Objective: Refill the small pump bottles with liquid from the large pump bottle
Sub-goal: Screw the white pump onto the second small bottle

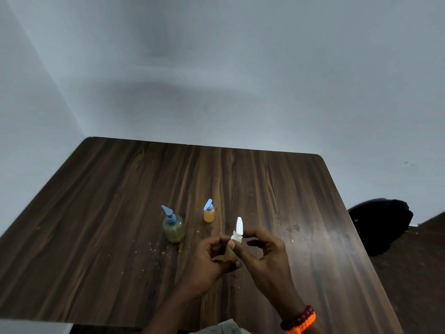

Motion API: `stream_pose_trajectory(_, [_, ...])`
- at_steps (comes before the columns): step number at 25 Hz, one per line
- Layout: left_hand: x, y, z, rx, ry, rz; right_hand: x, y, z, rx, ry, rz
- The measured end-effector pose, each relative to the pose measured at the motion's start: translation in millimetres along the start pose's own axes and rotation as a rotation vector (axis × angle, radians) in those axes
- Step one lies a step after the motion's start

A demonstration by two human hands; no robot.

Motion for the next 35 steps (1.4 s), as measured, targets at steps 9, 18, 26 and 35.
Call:
stream_pose_trajectory(9, [-4, -3, 4, 0.028, 0.057, 0.019, -2, 1, 8, 0.112, 0.007, -0.151])
stream_pose_trajectory(18, [2, -6, 13, 0.038, 0.071, -0.015, -4, -1, 6, 0.1, 0.048, -0.16])
stream_pose_trajectory(26, [4, -5, 11, 0.029, 0.072, 0.005, -7, 1, 6, 0.082, 0.031, -0.148])
stream_pose_trajectory(35, [3, -3, 7, 0.023, 0.059, 0.006, -10, 4, 6, 0.063, -0.025, -0.179])
Point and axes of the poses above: each hand's wrist, its own y-axis towards the middle knuckle, its own x-axis out of the palm, z = x × y, the point moved 8 cm from there along y, towards the middle knuckle, and after that the axes turned 5 degrees about y, right-handed, at the moved point
